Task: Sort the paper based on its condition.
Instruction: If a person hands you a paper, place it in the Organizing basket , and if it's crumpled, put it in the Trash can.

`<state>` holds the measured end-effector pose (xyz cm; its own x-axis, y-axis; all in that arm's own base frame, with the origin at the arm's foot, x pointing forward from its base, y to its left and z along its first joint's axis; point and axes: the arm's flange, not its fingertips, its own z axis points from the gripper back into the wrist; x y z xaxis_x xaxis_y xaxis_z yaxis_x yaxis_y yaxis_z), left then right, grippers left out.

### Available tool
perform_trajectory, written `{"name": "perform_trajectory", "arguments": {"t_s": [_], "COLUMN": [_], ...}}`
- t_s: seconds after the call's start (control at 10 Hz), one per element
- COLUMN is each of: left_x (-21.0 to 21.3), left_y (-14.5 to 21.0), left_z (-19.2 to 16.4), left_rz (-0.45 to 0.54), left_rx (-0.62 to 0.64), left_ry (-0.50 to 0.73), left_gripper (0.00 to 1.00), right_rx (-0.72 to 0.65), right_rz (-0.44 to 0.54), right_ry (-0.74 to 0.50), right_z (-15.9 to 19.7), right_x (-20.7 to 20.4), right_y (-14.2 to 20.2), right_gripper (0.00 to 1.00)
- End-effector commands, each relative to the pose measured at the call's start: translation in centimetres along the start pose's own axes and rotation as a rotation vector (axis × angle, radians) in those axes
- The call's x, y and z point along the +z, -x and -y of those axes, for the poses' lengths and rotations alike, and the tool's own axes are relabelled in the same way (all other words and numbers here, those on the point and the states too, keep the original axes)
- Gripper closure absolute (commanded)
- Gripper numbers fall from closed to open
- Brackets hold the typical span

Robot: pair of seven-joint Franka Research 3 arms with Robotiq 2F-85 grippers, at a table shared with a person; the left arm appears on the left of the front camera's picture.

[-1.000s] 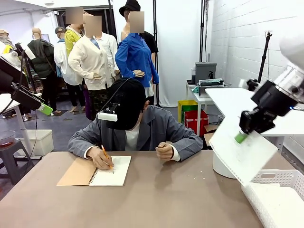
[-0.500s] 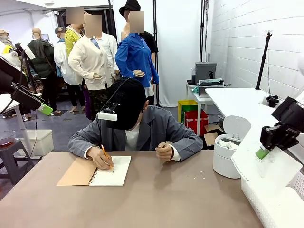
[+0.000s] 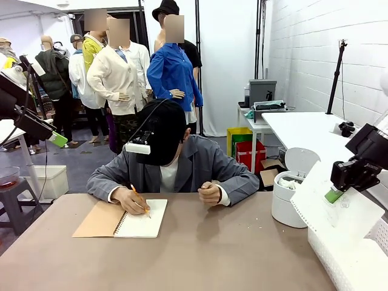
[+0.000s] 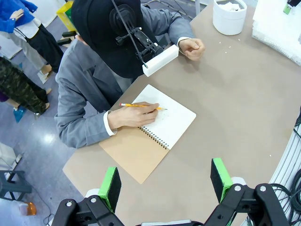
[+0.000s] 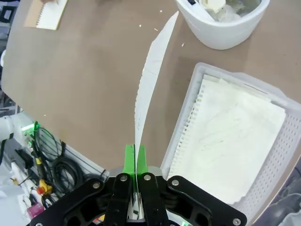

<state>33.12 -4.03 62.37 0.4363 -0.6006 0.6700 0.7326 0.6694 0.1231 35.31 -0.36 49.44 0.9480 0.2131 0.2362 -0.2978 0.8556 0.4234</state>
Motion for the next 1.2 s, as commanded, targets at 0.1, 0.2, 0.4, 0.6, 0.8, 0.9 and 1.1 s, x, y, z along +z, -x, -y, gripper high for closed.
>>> {"name": "perform_trajectory", "arguments": {"t_s": [0.1,0.2,0.4,0.6,0.8,0.9,1.1], "left_x": [0.0,0.0,0.0,0.0,0.0,0.0,0.0], "left_y": [0.0,0.0,0.0,0.0,0.0,0.0,0.0], "left_z": [-0.2,-0.2,-0.2,-0.2,-0.2,-0.2,-0.2], "left_rz": [0.006,0.006,0.006,0.006,0.006,0.006,0.006], "left_rx": [0.002,0.002,0.002,0.002,0.002,0.002,0.002], "left_ry": [-0.003,-0.003,-0.003,-0.003,-0.003,-0.003,-0.003], "left_gripper": [0.0,0.0,0.0,0.0,0.0,0.0,0.0], "right_rx": [-0.034,-0.052,-0.078,-0.115,-0.142,-0.163,-0.194], "right_rz": [-0.014,-0.016,-0.021,-0.028,-0.024,-0.025,-0.054], "right_ry": [-0.021,-0.03,-0.023,-0.017,-0.017,-0.008,-0.021], "right_z": [2.7,3.4,4.4,5.2,6.2,7.0,8.2], "right_x": [-1.4,-2.0,-2.4,-2.9,-3.0,-3.2,-3.9], "right_y": [-0.2,0.8,2.2,4.0,6.4,7.4,8.9], "right_gripper": [1.0,1.0,1.0,1.0,1.0,1.0,1.0]}}
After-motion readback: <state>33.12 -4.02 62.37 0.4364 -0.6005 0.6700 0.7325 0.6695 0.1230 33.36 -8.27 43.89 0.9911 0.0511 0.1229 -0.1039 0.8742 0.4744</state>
